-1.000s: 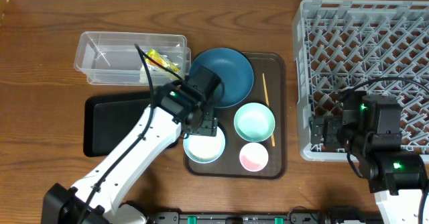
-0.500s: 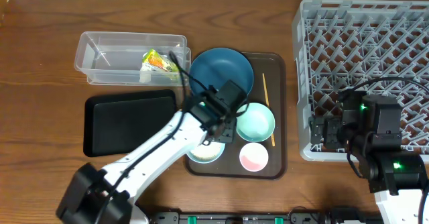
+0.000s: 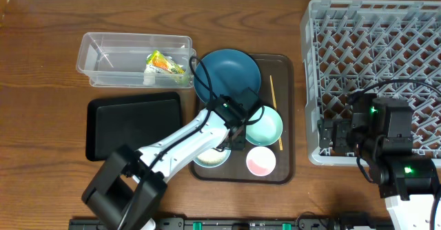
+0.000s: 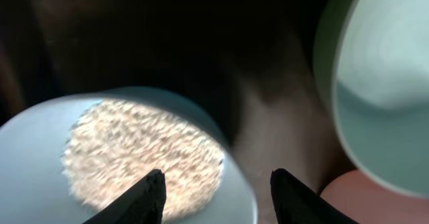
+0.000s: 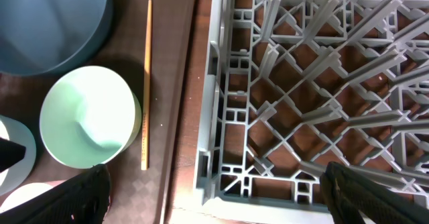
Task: Sort waste into correct bins and load items into the dishwasher rack
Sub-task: 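Grasp the rim of the white rice bowl with the left gripper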
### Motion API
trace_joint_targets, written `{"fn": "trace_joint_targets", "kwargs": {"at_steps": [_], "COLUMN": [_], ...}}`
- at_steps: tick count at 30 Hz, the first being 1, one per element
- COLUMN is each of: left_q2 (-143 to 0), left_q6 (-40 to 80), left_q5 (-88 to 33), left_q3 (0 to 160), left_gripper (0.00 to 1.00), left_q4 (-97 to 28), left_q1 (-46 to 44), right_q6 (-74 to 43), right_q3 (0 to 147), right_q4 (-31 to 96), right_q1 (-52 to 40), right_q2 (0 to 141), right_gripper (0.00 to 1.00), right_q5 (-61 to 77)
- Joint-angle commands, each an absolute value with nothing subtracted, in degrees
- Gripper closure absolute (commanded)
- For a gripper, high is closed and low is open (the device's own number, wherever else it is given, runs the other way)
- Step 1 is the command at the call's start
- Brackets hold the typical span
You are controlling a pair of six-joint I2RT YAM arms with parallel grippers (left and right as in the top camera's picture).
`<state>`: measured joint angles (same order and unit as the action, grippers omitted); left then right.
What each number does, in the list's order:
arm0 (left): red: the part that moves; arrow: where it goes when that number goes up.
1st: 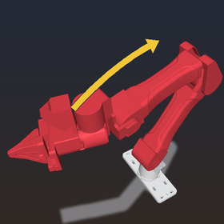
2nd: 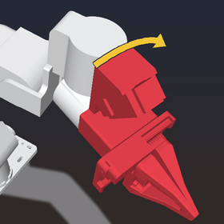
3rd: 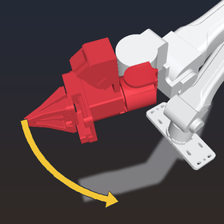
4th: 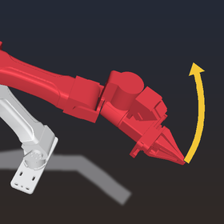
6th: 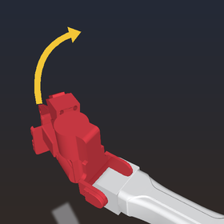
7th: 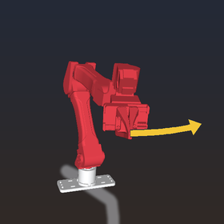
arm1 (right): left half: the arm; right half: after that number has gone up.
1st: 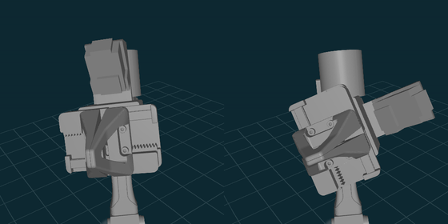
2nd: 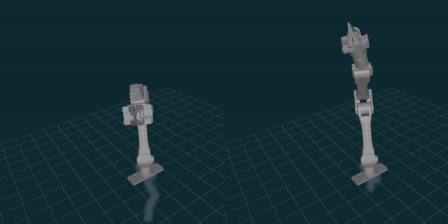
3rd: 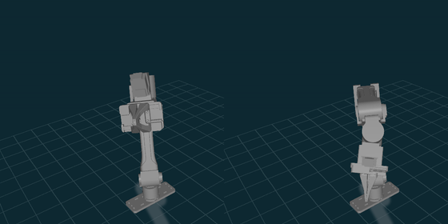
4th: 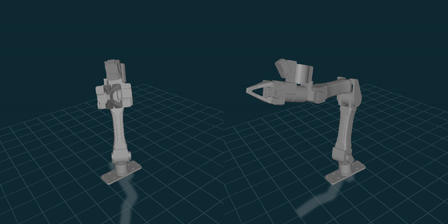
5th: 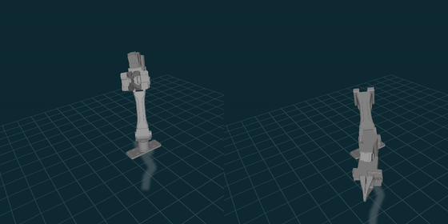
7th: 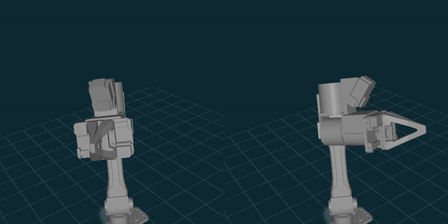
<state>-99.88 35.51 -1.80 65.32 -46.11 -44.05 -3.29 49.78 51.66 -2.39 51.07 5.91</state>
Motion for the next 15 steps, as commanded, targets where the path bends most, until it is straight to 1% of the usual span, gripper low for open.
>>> {"fn": "trace_joint_targets", "kwargs": {"at_steps": [1, 6, 8, 12, 15], "left_q2": [-101.3, -102.8, -103.0, -103.0, -103.0], "left_q6": [36.3, 36.3, 36.3, 36.3, 36.3], "left_q5": [-3.7, -4.1, -4.1, -4.1, -4.1], "left_q3": [64.7, 64.7, 64.7, 64.7, 64.7], "left_gripper": [0.47, 0.52, 0.56, 0.72, 0.73], "left_q4": [-45.3, -45.2, -45.3, -45.1, -45.3], "left_q1": [-44.2, -44.2, -44.2, -44.2, -44.2], "right_q6": [-3.8, -3.8, -3.8, -3.8, -3.8], "right_q3": [50.9, 50.9, 50.9, 50.9, 50.9], "right_q4": [52.0, 51.9, 51.9, 52.0, 52.1], "right_q1": [-3.0, -3.0, -3.0, -3.0, -3.0], "right_q2": [51.0, 51.0, 51.0, 51.0, 51.0], "right_gripper": [0.01, 0.01, 0.01, 0.01, 0.01], "right_q5": [5.8, 5.8, 5.8, 5.8, 5.8]}}
